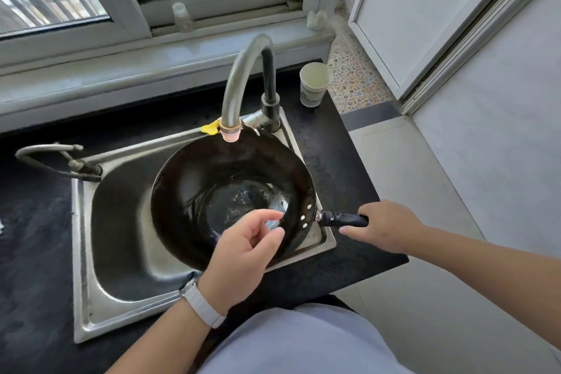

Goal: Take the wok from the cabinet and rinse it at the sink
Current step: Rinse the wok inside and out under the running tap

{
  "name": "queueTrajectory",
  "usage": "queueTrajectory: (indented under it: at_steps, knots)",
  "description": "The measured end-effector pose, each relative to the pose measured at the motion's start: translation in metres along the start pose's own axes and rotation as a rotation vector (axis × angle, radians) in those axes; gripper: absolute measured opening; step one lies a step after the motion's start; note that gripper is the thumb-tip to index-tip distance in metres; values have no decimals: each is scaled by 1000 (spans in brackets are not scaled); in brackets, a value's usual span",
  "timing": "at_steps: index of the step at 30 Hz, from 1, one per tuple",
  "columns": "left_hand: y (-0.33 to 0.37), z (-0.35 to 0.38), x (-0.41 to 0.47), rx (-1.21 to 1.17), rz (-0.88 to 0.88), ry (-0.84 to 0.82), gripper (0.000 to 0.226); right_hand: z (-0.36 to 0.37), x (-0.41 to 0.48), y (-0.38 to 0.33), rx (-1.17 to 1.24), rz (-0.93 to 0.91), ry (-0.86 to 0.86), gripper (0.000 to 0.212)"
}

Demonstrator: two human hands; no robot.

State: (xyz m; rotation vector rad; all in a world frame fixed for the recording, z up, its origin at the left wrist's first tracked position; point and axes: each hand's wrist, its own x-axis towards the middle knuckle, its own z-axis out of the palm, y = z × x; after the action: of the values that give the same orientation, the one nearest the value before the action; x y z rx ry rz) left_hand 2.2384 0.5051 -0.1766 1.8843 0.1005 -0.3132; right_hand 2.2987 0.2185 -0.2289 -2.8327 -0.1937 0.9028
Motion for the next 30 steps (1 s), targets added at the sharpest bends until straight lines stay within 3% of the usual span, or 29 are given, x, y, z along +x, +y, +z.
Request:
queueTrajectory:
  at_steps: [16, 25, 30]
  knots:
    - [19, 10, 14, 60, -103, 79, 20, 19, 2, 29, 36, -33, -28, 52]
    - [18, -19, 56, 51, -213, 244, 12, 18, 5, 28, 104, -60, -26, 48]
    - [9, -15, 92, 63, -228, 258, 12, 17, -1, 24, 70, -59, -50, 45]
